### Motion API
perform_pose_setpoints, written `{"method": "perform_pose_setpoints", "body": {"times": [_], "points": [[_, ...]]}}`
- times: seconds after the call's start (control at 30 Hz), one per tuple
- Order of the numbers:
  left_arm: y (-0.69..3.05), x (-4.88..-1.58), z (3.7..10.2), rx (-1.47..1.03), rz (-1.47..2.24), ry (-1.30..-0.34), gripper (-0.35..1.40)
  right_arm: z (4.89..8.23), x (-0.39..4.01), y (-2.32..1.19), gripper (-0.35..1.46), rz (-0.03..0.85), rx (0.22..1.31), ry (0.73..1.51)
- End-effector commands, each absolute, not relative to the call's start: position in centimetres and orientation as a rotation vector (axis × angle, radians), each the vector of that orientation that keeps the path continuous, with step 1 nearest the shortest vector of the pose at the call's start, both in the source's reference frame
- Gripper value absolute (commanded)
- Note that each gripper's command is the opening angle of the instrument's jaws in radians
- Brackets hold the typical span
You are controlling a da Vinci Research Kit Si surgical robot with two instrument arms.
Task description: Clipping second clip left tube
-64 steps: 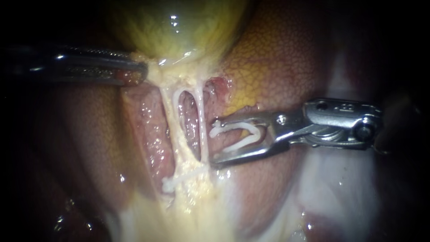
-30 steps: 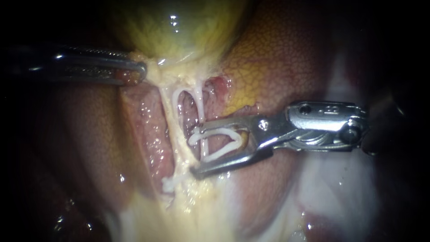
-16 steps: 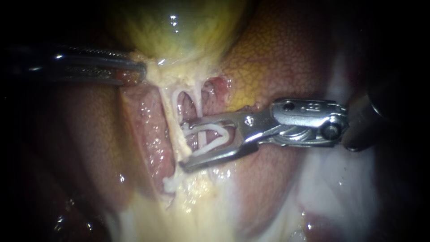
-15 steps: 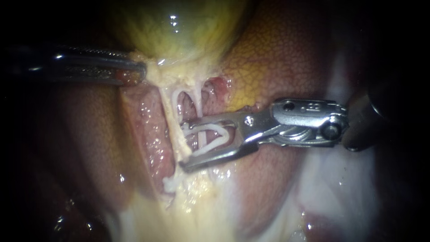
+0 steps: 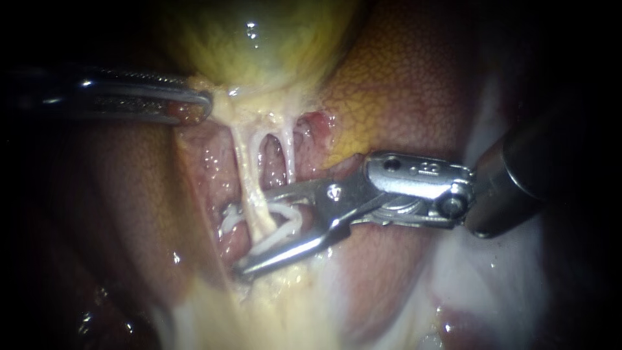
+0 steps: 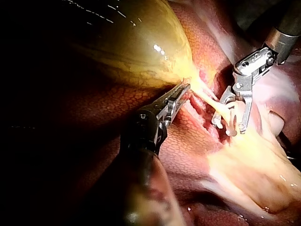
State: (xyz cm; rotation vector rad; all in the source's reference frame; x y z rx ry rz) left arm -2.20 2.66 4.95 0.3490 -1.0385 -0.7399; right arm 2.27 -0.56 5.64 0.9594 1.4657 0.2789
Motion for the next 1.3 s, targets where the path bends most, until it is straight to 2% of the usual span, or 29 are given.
{"method": "perform_pose_setpoints", "body": {"times": [0.03,0.17,0.37,0.73,0.87,1.3], "points": [[2.66,-2.20,4.95,0.349,-0.740,-1.038,-0.35,5.60,2.28,-0.55,0.41,0.268,0.967,1.472],[2.66,-2.20,4.95,0.349,-0.740,-1.038,-0.35,5.55,2.33,-0.54,0.38,0.220,0.970,1.492],[2.66,-2.20,4.95,0.349,-0.740,-1.038,-0.35,5.57,2.32,-0.52,0.26,0.210,0.960,1.498],[2.66,-2.20,4.95,0.349,-0.740,-1.038,-0.35,5.57,2.32,-0.49,-0.35,0.211,0.962,1.498],[2.66,-2.20,4.95,0.349,-0.740,-1.038,-0.35,5.56,2.32,-0.46,-0.35,0.266,1.015,1.467],[2.66,-2.20,4.95,0.349,-0.740,-1.038,-0.35,5.58,2.34,-0.47,-0.35,0.269,1.019,1.467]]}}
